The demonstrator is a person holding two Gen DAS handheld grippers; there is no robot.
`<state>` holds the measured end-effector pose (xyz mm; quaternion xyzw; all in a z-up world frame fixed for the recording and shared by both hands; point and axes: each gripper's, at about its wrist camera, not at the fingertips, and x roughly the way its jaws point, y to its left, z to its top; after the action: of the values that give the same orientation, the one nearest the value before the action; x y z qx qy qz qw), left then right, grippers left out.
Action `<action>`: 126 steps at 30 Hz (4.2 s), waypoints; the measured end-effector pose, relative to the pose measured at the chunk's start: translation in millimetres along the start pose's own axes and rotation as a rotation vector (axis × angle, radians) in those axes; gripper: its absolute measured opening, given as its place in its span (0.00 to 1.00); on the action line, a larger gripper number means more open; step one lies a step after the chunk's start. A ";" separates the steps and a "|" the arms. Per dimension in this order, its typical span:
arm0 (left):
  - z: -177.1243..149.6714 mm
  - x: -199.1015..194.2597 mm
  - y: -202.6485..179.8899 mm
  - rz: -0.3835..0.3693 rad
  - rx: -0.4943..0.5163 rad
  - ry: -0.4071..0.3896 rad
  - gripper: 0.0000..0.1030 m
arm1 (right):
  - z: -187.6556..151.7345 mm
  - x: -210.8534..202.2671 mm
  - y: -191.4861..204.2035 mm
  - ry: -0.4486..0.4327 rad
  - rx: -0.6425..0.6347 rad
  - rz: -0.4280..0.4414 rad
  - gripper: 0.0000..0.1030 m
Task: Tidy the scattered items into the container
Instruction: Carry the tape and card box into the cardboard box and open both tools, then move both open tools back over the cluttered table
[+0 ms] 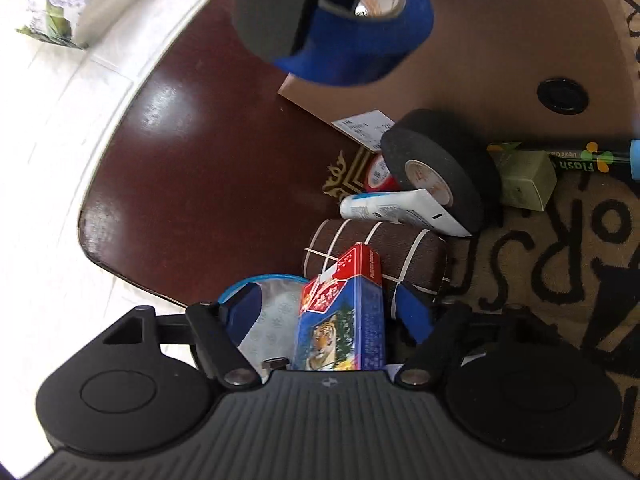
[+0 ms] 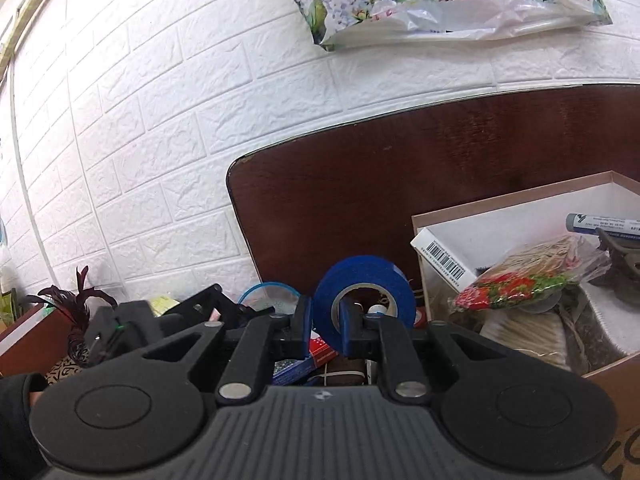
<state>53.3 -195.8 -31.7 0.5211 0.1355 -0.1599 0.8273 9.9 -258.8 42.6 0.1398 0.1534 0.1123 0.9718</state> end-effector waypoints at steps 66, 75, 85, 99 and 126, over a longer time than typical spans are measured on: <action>140.8 -0.8 90.1 -0.355 -0.665 -0.392 0.03 | 92.9 -32.6 -153.3 -0.023 -0.082 -0.315 0.13; 111.1 -26.6 100.2 -0.316 -0.704 -0.390 0.31 | 79.1 -16.7 -164.3 0.064 -0.027 -0.312 0.29; 5.9 -106.8 108.6 -0.168 -0.783 -0.394 0.68 | 64.2 -51.4 -103.4 -0.043 -0.043 -0.208 0.54; -102.4 -148.1 73.2 -0.125 -0.820 -0.198 0.70 | 1.5 -46.7 32.8 0.044 -0.076 0.048 0.58; -123.6 -71.9 85.2 -0.143 -0.602 -0.198 0.72 | -45.5 22.7 31.8 0.084 -0.039 -0.187 0.70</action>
<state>15.2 -40.5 14.3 0.2243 0.1316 -0.2202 0.9401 10.4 -212.3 4.7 0.1013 0.2044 0.0297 0.9732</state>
